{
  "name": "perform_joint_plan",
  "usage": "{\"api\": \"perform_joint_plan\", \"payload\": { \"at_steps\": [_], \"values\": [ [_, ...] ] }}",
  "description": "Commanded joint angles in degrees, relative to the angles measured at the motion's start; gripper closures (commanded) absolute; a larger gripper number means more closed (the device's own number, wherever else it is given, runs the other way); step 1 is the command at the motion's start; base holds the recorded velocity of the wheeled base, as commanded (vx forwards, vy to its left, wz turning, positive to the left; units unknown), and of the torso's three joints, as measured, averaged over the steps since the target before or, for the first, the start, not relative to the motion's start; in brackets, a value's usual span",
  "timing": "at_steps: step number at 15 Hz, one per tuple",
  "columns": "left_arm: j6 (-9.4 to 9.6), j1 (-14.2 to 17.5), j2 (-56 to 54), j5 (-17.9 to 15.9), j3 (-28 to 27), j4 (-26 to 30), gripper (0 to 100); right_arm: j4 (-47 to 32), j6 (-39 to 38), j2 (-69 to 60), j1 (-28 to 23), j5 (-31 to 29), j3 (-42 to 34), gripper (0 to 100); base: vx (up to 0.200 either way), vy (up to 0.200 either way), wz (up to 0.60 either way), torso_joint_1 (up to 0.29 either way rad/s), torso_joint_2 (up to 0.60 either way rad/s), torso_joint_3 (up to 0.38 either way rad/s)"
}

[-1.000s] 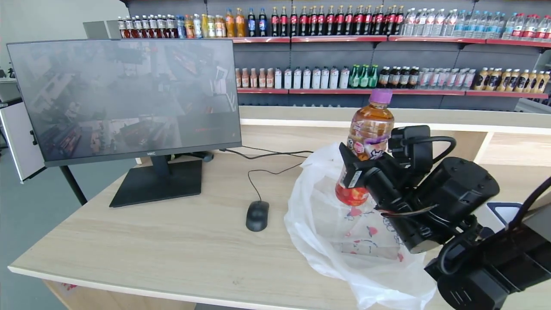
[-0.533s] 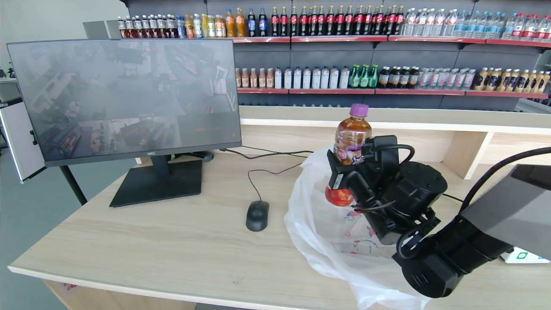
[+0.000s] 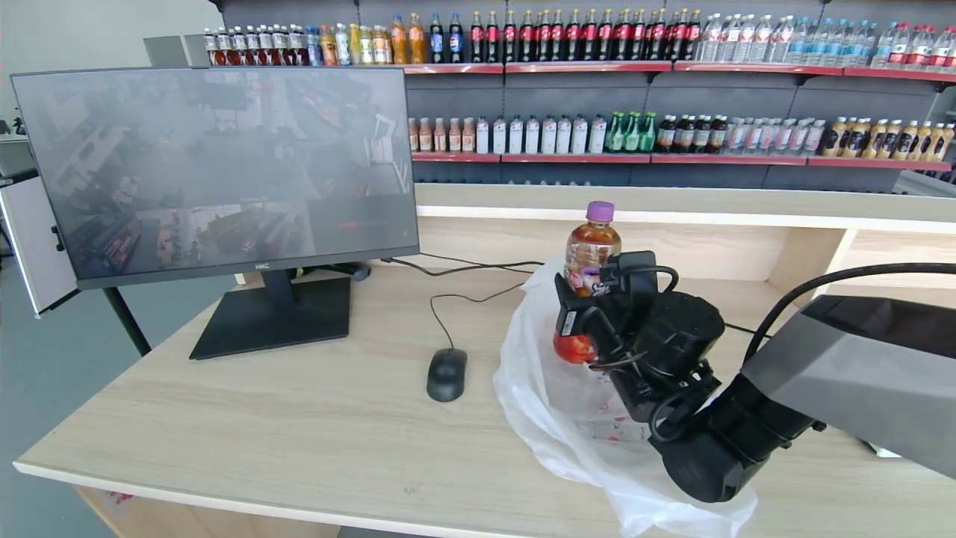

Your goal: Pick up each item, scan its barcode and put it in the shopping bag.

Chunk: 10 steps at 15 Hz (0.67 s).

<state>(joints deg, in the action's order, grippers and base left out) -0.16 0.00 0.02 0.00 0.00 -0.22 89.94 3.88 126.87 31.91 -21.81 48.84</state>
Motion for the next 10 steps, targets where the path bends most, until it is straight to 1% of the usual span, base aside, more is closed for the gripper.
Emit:
{"api": "perform_joint_plan", "payload": {
  "at_steps": [1, 10],
  "values": [
    [-0.02, 0.00, -0.02, 0.00, 0.00, 0.04, 100, 0.06, -0.01, 1.01, -0.01, 0.01, -0.06, 100, 0.000, 0.000, 0.00, 0.000, 0.00, 0.000],
    [0.07, 0.00, -0.02, 0.00, 0.00, 0.22, 100, 0.06, -0.10, 2.86, 0.08, 0.01, -1.11, 100, 0.000, 0.000, 0.00, 0.000, 0.00, 0.000]
  ]
}}
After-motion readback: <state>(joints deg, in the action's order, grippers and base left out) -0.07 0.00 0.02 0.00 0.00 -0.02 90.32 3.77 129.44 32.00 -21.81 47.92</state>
